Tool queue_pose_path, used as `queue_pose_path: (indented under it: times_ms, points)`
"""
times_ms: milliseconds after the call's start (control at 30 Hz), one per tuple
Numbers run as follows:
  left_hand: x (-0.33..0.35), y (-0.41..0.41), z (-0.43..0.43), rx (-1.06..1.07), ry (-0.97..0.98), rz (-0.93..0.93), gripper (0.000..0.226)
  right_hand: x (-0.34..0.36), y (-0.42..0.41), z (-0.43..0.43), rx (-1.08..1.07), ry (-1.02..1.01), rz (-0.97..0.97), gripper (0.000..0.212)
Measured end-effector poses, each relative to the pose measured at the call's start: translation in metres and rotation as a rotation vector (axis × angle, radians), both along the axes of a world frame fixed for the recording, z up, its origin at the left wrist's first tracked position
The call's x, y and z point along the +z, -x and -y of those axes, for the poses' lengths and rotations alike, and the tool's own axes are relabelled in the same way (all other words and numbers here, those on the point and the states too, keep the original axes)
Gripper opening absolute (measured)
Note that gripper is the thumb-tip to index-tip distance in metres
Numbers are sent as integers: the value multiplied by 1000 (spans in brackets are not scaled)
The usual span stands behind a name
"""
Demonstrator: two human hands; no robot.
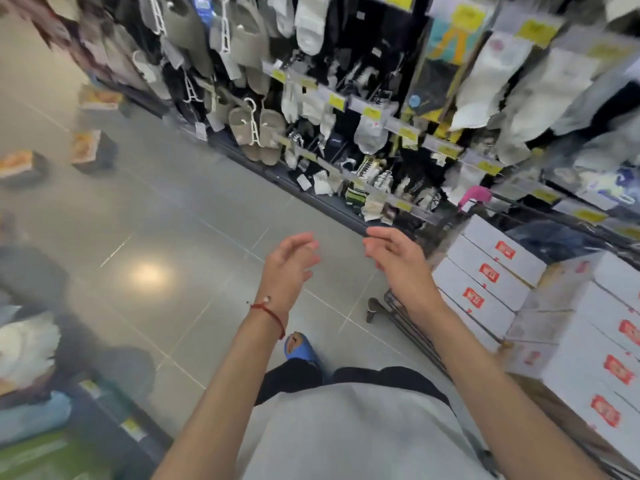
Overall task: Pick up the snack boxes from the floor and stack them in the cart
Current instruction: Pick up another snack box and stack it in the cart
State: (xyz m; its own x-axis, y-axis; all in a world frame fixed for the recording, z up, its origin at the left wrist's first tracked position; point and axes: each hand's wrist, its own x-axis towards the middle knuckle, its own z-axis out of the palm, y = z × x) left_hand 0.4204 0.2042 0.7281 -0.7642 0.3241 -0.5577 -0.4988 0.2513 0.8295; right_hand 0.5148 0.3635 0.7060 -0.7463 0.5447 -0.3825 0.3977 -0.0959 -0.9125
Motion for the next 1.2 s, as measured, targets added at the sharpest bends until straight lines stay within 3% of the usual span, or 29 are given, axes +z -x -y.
queue_pose_path:
  times_ms: [433,667,1200]
  points:
    - [2,150,142,423,-6,37,24,9,227,120,352,75,11,27]
    - [-6,249,167,545,32,56,13,0,358,147,476,127,33,27]
    - [-12,473,209,846,37,86,25,0,627,202,784,200,110,16]
